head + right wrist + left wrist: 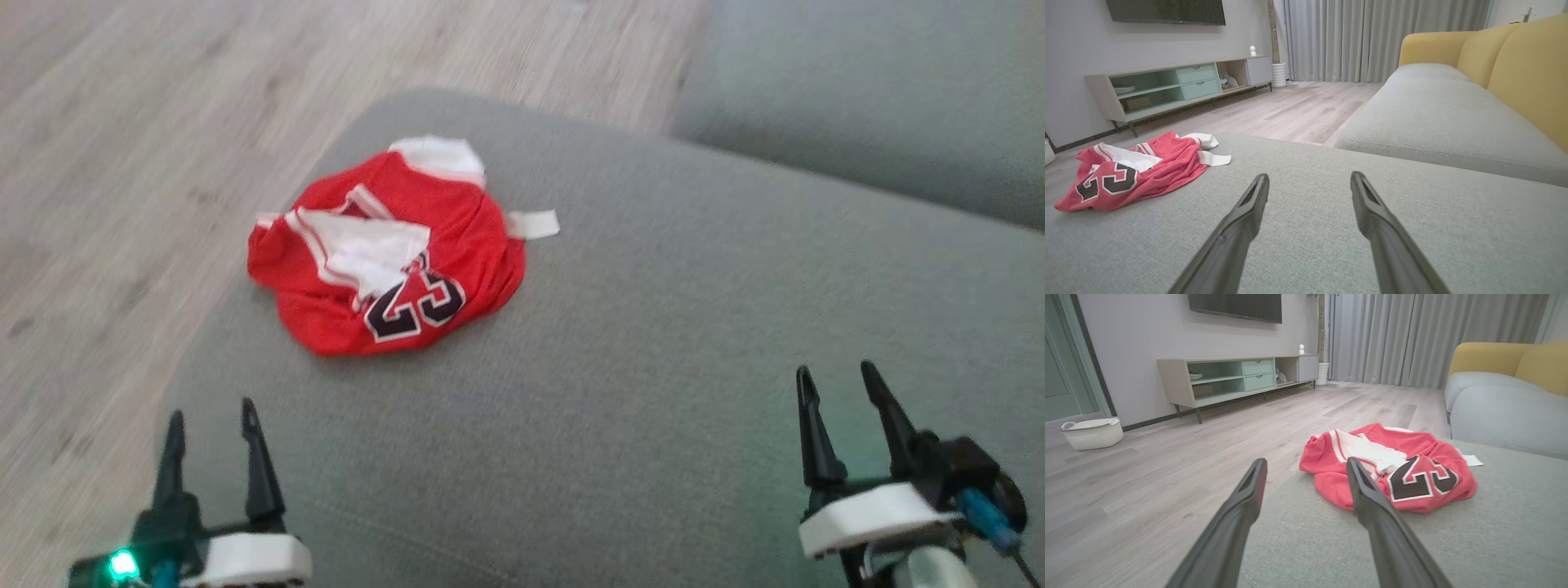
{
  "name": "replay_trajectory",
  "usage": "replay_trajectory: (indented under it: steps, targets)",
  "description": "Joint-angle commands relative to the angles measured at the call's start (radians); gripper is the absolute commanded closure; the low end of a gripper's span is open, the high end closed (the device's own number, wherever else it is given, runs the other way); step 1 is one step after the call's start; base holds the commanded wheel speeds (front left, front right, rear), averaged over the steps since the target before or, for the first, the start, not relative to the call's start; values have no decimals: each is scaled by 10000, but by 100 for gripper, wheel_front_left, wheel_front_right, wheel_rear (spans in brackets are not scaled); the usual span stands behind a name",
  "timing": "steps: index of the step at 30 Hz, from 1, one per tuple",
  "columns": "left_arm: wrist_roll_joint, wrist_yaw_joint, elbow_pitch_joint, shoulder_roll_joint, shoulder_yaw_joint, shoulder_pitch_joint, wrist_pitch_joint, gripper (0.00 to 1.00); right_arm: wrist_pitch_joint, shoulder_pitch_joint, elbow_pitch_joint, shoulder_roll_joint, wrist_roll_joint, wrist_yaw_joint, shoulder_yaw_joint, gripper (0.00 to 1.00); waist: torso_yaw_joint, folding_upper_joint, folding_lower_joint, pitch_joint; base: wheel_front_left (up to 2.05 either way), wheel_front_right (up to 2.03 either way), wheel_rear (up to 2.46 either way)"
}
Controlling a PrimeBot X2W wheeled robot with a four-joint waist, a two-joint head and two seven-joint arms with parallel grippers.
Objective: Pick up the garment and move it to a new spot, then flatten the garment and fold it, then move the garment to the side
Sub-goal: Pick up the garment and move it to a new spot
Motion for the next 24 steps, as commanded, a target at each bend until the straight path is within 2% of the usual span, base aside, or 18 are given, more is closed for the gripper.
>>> replay_trajectory:
  steps: [1,4,7,11,15,18,24]
  targets:
    - [49,-21,-399,135,439,-575,-53,0,-135,-623,-337,-61,-187,-7,189,0,290,-1,1,690,0,0,0]
    - [155,-237,-326,296,618,-1363,-53,0,-135,-1010,-415,-61,-698,-7,44,0,167,-1,1,1488,0,0,0]
    - [171,-458,385,491,728,-2620,-53,0,-135,-1358,-492,-319,-1108,-7,-83,0,23,-1,1,2334,0,0,0]
    - [-82,-800,2434,841,902,-4683,-12,0,-135,-1766,-595,-941,-1363,-7,-81,0,-229,-1,1,3394,0,0,0]
    - [-576,-1325,5202,1299,1075,-7033,687,0,-135,-2311,-746,-1532,-1517,-7,55,0,-658,-1,1,4391,0,0,0]
    - [-705,-1481,6567,1637,1164,-7872,745,0,-135,-2568,-811,-1667,-1552,-7,244,0,-954,-1,1,4737,0,0,0]
    - [-1027,-1885,8549,1878,1253,-8691,773,0,-135,-2776,-938,-1735,-1593,-7,398,0,-1301,-1,1,5159,0,0,0]
